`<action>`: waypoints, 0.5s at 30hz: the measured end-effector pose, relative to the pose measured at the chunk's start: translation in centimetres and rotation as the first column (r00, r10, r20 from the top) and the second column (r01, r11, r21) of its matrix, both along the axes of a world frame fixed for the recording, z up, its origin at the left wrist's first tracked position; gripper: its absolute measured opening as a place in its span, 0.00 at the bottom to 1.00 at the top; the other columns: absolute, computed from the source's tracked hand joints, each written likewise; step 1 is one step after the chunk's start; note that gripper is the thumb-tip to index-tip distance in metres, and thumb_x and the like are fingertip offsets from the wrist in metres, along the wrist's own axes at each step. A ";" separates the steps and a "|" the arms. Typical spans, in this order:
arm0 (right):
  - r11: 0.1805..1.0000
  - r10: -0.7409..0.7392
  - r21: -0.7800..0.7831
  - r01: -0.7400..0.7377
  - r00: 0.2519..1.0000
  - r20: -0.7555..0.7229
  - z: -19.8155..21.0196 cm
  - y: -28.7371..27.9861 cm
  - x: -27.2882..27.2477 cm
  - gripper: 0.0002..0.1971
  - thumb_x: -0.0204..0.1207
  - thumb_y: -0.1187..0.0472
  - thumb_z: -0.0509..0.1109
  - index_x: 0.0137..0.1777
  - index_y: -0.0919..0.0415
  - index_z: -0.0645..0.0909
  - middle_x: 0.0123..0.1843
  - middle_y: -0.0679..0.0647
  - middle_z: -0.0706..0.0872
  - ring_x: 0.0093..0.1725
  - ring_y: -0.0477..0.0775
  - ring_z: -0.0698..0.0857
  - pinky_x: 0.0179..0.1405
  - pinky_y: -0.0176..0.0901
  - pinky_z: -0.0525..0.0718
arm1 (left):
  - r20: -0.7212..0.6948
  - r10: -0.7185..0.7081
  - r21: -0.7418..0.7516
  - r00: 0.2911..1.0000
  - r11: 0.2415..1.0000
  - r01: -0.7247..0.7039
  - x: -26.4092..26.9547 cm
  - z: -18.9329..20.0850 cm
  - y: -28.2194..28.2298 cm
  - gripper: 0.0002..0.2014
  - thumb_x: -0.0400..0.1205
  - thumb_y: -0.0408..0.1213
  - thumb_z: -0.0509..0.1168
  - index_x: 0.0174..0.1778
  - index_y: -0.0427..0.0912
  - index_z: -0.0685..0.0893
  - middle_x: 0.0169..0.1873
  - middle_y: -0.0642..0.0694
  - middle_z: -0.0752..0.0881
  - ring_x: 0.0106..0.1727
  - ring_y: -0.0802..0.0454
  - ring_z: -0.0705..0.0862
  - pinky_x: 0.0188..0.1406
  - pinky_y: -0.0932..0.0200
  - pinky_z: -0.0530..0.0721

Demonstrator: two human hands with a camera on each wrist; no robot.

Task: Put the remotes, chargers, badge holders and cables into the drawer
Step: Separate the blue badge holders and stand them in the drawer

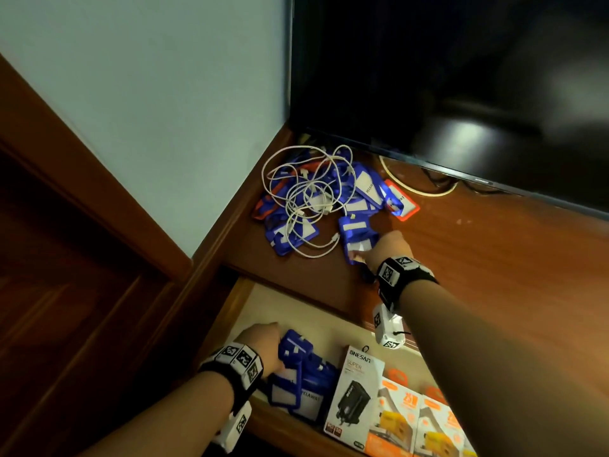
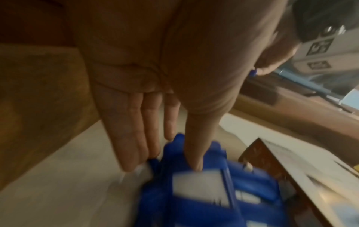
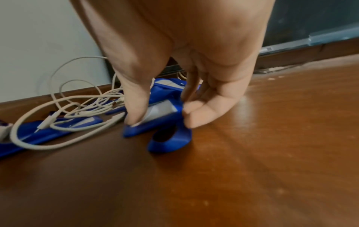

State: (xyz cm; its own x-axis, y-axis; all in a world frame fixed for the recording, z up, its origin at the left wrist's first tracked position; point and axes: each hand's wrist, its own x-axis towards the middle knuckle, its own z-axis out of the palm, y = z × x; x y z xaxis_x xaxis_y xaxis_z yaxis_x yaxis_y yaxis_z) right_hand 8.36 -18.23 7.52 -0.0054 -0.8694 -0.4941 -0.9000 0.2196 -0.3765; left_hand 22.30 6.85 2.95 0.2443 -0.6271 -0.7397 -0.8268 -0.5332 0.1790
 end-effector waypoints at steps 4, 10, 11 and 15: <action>0.993 0.116 0.035 -0.116 0.993 -0.005 0.5 -0.1 -1.6 0.36 0.66 0.41 0.86 0.65 0.66 0.81 0.54 0.60 0.89 0.50 0.61 0.87 0.40 0.49 0.84 | 0.040 -0.014 -0.065 0.999 0.998 0.016 0.8 2.0 -1.0 0.17 0.81 0.50 0.74 0.60 0.47 0.82 0.56 0.46 0.88 0.58 0.46 0.87 0.58 0.51 0.87; 0.995 0.070 0.041 -0.091 0.928 0.366 3.4 1.9 -4.2 0.22 0.76 0.55 0.82 0.62 0.68 0.83 0.44 0.61 0.89 0.35 0.57 0.87 0.33 0.42 0.89 | -0.008 0.060 -0.289 0.998 0.955 -0.060 2.1 7.9 -3.5 0.09 0.84 0.50 0.69 0.46 0.50 0.86 0.45 0.52 0.89 0.49 0.51 0.87 0.53 0.53 0.87; 0.996 0.063 0.030 -0.085 0.899 0.434 4.5 2.5 -4.8 0.19 0.76 0.58 0.82 0.60 0.71 0.83 0.41 0.61 0.86 0.31 0.56 0.84 0.27 0.39 0.86 | -0.051 0.083 -0.347 0.995 0.933 -0.096 2.2 9.0 -4.1 0.09 0.84 0.52 0.69 0.44 0.51 0.86 0.43 0.53 0.88 0.48 0.52 0.87 0.52 0.53 0.87; 0.986 0.167 -0.079 -0.150 0.776 0.608 9.9 5.1 -6.6 0.08 0.80 0.60 0.78 0.49 0.65 0.86 0.37 0.57 0.85 0.29 0.50 0.86 0.35 0.43 0.92 | -0.269 0.138 -0.509 0.953 0.820 -0.262 2.5 11.9 -6.9 0.07 0.86 0.51 0.69 0.53 0.53 0.87 0.44 0.55 0.90 0.46 0.56 0.88 0.53 0.52 0.88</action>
State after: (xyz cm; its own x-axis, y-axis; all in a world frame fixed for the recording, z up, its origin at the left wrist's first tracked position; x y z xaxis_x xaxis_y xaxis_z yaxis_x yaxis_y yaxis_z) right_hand 1.75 -13.13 17.47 0.4286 -0.8431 -0.3248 -0.5007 0.0776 -0.8621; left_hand 24.76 -0.05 14.87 0.2857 -0.8917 -0.3510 -0.6212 -0.4512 0.6407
